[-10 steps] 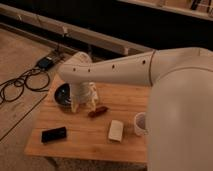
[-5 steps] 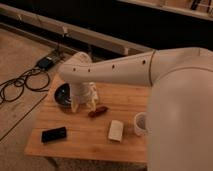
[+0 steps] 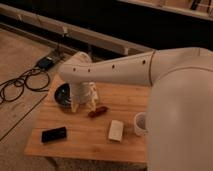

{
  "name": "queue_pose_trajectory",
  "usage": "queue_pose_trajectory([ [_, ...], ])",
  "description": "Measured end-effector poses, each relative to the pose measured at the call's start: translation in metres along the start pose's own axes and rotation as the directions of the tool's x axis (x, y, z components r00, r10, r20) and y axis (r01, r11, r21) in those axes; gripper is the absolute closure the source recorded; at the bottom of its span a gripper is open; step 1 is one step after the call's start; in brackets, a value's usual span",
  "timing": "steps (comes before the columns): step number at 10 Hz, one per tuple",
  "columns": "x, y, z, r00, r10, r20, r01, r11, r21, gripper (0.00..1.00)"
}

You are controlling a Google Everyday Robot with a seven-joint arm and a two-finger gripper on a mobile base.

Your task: Place the white sponge in the ceramic bowl

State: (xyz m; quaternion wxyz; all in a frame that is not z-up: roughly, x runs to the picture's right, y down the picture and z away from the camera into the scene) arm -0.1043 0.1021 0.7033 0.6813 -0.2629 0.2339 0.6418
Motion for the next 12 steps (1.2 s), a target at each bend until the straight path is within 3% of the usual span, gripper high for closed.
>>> queue_pose_trajectory([
  [8,-0.002,-0.002,0.001,1.0,-0.01,-0.006,0.01,1.0,0.004,0.35],
  [11,-0.012,-0.029,0.025,0.993,-0.107,-0.044,0.108,0.994,0.033,0.35],
  [12,-0.016,-0.054,0.039,0.99,-0.13,-0.063,0.132,0.99,0.04,0.35],
])
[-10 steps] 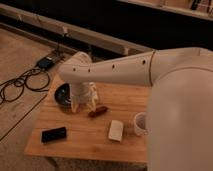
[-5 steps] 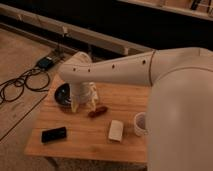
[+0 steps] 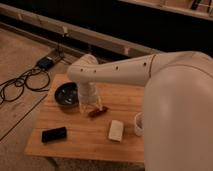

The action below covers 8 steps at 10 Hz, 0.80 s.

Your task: Place the white sponge in the ceramic bowl

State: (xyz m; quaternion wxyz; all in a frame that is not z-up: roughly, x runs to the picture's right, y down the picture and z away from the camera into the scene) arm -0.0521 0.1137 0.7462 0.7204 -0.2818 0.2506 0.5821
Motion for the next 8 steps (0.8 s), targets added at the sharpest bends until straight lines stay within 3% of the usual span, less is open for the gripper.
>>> queue_pose_trajectory([
  [2,0.0,-0.029,0.017,1.0,0.002,-0.014,-0.002,1.0,-0.014,0.35],
  [4,0.006,-0.063,0.032,0.998,0.053,-0.026,-0.053,0.998,-0.027,0.35],
  [8,0.032,-0.092,0.05,0.986,0.16,-0.036,-0.161,0.987,-0.021,0.35],
])
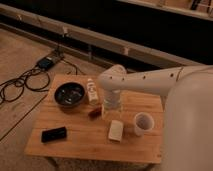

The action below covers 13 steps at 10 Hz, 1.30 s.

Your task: Place the white sponge in the ceramic bowl

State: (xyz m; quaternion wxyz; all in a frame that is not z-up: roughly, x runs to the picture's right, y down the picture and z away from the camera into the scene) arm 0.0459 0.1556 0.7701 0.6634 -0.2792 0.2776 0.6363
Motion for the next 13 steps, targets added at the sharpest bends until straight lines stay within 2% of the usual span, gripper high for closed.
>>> queue_pose_trajectory([
  [7,0.032,-0.01,0.032,0.997,0.074,-0.016,-0.074,0.997,-0.005,0.35],
  [13,0.028,-0.017,0.067,0.995,0.091,-0.049,-0.092,0.996,-0.016,0.35],
])
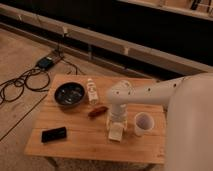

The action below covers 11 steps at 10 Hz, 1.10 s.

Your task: Place the white sponge in the ceramic bowl

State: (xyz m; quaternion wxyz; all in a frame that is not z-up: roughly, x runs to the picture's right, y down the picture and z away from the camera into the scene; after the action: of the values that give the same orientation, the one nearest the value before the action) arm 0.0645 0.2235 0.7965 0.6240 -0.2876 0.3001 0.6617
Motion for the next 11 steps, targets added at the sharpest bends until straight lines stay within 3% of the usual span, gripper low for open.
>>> queue_pose_trajectory([
  [5,-0.012,0.0,0.021,1.0,0.005,-0.022,-0.005,1.0,-0.017,0.35],
  [6,-0.013,0.002,0.025,0.999,-0.001,-0.032,0.0,1.0,-0.021,0.39],
  [9,-0.012,0.009,0.024,0.998,-0.023,-0.066,0.02,0.999,-0.048,0.7],
  [11,-0.018,0.021,0.004,0.996,-0.057,-0.063,0.053,0.997,-0.065,0.9],
])
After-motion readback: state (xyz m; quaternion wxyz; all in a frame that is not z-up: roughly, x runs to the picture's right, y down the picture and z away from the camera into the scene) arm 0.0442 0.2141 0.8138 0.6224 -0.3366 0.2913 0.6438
